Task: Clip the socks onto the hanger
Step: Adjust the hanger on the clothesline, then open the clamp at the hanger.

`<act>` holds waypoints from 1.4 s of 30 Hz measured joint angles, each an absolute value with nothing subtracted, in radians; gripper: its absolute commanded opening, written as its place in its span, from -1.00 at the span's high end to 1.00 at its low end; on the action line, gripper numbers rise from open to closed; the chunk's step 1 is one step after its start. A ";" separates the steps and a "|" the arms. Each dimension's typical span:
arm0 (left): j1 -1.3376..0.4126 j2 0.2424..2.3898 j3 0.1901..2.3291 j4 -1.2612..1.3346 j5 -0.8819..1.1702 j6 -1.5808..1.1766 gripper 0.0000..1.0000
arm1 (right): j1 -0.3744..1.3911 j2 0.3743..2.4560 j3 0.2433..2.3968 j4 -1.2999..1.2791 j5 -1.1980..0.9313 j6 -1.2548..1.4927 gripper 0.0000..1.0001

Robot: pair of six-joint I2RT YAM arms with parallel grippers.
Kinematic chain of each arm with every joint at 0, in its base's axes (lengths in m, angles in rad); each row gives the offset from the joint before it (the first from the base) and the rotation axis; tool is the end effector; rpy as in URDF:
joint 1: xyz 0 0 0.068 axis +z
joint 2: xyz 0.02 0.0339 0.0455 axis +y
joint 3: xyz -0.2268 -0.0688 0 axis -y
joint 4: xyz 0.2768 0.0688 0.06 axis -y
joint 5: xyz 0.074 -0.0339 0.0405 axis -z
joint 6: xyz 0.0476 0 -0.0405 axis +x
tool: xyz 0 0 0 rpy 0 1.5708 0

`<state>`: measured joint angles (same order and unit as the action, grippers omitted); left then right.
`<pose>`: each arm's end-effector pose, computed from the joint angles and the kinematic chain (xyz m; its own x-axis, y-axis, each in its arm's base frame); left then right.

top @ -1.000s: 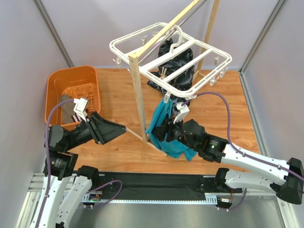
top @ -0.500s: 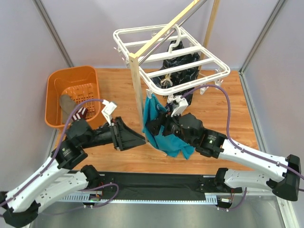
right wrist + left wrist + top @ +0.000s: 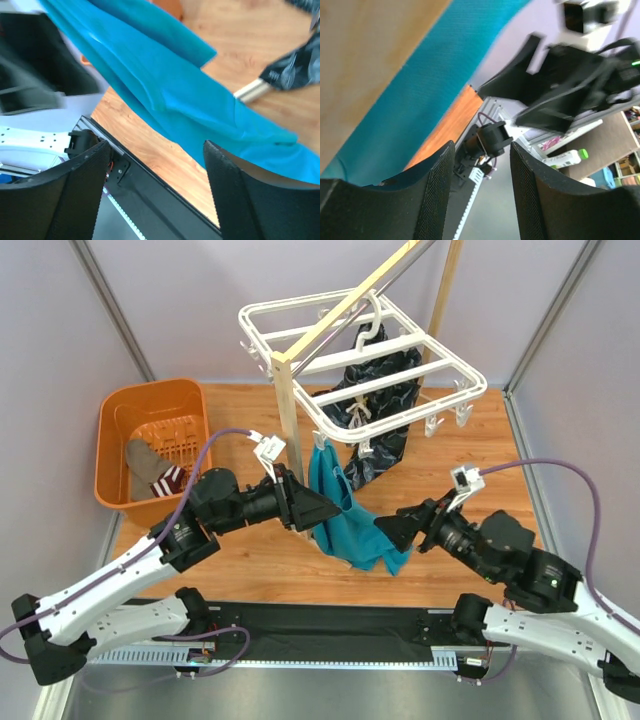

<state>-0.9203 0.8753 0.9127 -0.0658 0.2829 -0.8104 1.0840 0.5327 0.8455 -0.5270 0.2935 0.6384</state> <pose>0.1521 -0.2219 0.3545 -0.6880 -0.2449 -0.6832 0.6307 0.2641 -0.7297 0.0994 0.1583 0.3455 -0.5052 0.2649 -0.8213 -0.5140 0.6722 0.5329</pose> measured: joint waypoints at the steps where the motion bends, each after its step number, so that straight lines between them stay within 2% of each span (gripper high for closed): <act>1: -0.925 0.888 0.914 -0.064 0.274 -0.804 -0.12 | 1.084 0.525 0.867 -0.540 0.294 0.613 -0.44; 3: -0.936 0.914 0.918 -0.062 0.253 -0.792 -0.13 | 1.084 0.532 0.943 -0.543 0.294 0.544 -0.35; 5: -0.942 0.929 0.928 -0.061 0.241 -0.780 -0.15 | 1.084 0.566 1.029 -0.539 0.295 0.484 -0.35; 9: -0.950 0.939 0.935 -0.049 0.223 -0.775 -0.18 | 1.083 0.696 1.230 -0.512 0.313 0.357 -0.40; 14: -0.954 0.951 0.948 -0.049 0.198 -0.763 -0.19 | 1.055 0.808 1.338 -0.514 0.335 0.251 -0.46; 31: -0.998 0.955 0.958 -0.031 0.225 -0.764 -0.05 | 1.011 0.871 1.436 -0.611 0.393 0.124 -0.26; 42: -1.171 0.963 1.094 -0.015 0.205 -0.717 -0.01 | 1.010 0.912 1.510 -0.660 0.311 0.059 -0.19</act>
